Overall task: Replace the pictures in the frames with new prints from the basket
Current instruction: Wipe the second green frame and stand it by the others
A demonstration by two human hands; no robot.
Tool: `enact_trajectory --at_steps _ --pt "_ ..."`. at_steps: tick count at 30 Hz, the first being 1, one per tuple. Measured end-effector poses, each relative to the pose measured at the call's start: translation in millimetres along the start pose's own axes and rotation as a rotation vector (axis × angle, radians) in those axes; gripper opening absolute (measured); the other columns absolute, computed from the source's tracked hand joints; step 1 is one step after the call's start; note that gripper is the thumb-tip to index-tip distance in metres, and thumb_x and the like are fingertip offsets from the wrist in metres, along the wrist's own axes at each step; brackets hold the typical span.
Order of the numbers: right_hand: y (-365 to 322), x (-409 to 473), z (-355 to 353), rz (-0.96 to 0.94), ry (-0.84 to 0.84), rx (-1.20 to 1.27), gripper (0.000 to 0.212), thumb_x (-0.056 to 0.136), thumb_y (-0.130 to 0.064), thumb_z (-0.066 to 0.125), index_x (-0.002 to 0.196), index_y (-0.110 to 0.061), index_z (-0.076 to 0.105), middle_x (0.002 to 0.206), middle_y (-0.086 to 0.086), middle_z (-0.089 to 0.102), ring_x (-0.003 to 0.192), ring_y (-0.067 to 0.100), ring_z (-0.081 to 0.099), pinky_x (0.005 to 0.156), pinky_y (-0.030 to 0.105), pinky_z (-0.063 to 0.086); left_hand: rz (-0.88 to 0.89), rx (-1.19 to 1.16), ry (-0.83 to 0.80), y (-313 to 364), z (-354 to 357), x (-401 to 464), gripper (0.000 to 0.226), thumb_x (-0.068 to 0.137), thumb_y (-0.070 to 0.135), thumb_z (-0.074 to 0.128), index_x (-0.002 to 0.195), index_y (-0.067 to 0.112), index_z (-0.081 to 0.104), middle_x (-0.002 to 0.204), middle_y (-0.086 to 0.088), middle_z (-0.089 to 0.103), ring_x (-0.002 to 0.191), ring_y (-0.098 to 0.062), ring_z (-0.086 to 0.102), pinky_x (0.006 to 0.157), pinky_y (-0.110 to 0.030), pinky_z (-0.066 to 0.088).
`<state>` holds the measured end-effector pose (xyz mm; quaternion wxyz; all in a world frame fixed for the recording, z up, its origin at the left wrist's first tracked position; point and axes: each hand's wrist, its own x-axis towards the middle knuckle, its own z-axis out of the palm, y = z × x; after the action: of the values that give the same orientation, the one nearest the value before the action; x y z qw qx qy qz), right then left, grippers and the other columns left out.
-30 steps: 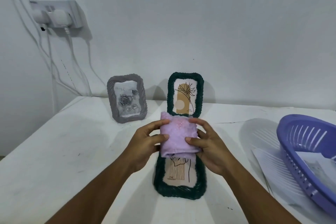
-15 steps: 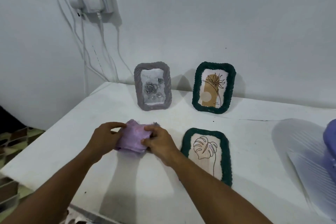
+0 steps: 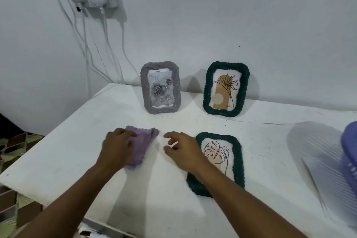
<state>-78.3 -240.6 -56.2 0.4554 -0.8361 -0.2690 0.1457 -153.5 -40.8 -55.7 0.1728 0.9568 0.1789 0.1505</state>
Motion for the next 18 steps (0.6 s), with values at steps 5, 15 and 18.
enact_trajectory --at_steps 5,15,18 --pt "33 -39 -71 0.085 0.196 -0.144 0.031 0.091 -0.025 0.058 0.123 -0.029 0.057 0.108 -0.008 0.057 0.089 0.008 0.058 0.081 0.02 0.047 0.226 -0.29 -0.295 65 27 -11 0.03 0.09 0.018 0.061 0.118 0.028 0.062 0.108 0.004 0.062 0.089 -0.009 0.058 0.082 -0.024 0.051" --pt "80 -89 -115 0.35 0.109 -0.399 0.033 0.091 -0.036 0.055 0.124 -0.038 0.05 0.12 0.001 0.052 0.11 0.021 0.05 0.094 0.032 0.045 0.15 -0.358 -0.536 130 55 -6 0.037 0.094 0.021 0.055 0.13 0.03 0.051 0.119 0.002 0.056 0.099 -0.012 0.055 0.081 -0.017 0.044" --pt "79 -91 -110 0.312 0.127 -0.33 0.034 0.091 -0.031 0.058 0.123 -0.036 0.051 0.117 0.0 0.053 0.104 0.017 0.051 0.091 0.026 0.045 -0.013 -0.583 -0.592 132 58 -5 0.036 0.091 0.012 0.059 0.118 0.035 0.057 0.118 0.003 0.055 0.102 -0.013 0.056 0.069 -0.013 0.047"
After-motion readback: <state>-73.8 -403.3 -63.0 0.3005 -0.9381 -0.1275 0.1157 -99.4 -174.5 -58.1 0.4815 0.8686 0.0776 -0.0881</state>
